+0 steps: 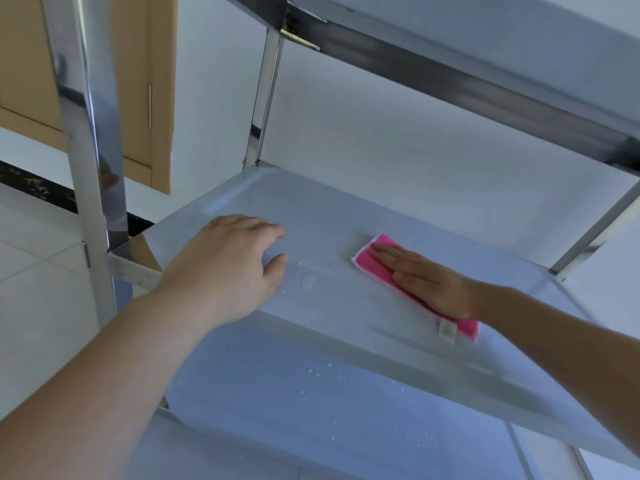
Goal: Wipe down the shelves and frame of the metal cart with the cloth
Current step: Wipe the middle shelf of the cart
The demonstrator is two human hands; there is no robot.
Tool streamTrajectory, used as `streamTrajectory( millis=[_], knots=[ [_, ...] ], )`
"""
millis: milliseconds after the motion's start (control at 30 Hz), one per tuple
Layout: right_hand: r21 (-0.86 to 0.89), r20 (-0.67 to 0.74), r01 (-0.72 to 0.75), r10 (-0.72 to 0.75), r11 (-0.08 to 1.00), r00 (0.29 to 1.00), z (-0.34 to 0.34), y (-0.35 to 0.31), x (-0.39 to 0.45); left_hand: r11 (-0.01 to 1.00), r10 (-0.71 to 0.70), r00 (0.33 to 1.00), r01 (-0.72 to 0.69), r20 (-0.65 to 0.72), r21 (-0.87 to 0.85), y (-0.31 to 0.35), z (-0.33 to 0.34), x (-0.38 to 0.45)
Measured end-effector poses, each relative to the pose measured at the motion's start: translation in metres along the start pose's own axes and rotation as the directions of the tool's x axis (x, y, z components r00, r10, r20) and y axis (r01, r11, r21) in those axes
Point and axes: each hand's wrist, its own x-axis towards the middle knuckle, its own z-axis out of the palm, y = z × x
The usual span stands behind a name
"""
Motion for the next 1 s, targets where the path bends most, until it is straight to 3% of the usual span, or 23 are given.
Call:
streamTrajectory(
  millis=[167, 233, 333, 433, 567, 700, 767, 833, 900, 1000],
  knots=[
    [0.044, -0.045, -0.261, 0.263, 0.964, 0.964, -0.009, 0.036, 0.047, 1.000, 0.031, 0.999, -0.031, -0.010, -0.003, 0.000, 0.000, -0.001],
    [0.127, -0.096, -0.279, 0.292, 0.952, 0.952, -0.009, 0.041, 0.063, 0.999, 0.039, 0.999, -0.039, -0.019, -0.002, 0.001, 0.000, -0.001],
    [0.016, -0.164, -0.298, 0.297, 0.954, 0.941, -0.013, 0.046, 0.089, 0.999, 0.031, 0.999, -0.031, -0.022, -0.009, 0.001, 0.000, -0.001],
    [0.048, -0.161, -0.317, 0.321, 0.947, 0.933, -0.017, 0.046, 0.114, 1.000, 0.027, 0.999, -0.027, -0.032, -0.012, 0.001, 0.001, -0.001],
    [-0.006, -0.179, -0.264, 0.259, 0.964, 0.949, -0.015, 0.042, 0.123, 1.000, 0.016, 0.999, -0.016, -0.045, 0.005, 0.002, 0.001, -0.002],
    [0.179, -0.197, -0.220, 0.254, 0.959, 0.947, -0.009, 0.026, 0.114, 1.000, -0.002, 0.999, 0.003, -0.051, 0.026, 0.003, 0.000, -0.001],
    [0.188, -0.179, -0.167, 0.201, 0.968, 0.963, -0.006, 0.010, 0.105, 0.999, 0.000, 0.999, 0.002, -0.049, 0.039, 0.003, -0.001, -0.001],
    [0.174, -0.083, -0.160, 0.176, 0.972, 0.981, -0.007, -0.009, 0.095, 0.999, -0.002, 0.999, 0.004, -0.049, 0.045, 0.003, -0.002, -0.001],
    [0.048, -0.005, -0.073, 0.074, 0.996, 0.997, -0.005, -0.020, 0.087, 0.999, -0.009, 0.998, 0.011, -0.056, 0.048, 0.004, -0.002, -0.001],
    [0.009, 0.007, 0.054, -0.055, 0.998, 0.998, -0.004, -0.043, 0.070, 0.998, -0.016, 0.997, 0.020, -0.072, 0.055, 0.004, -0.001, -0.001]
  ],
)
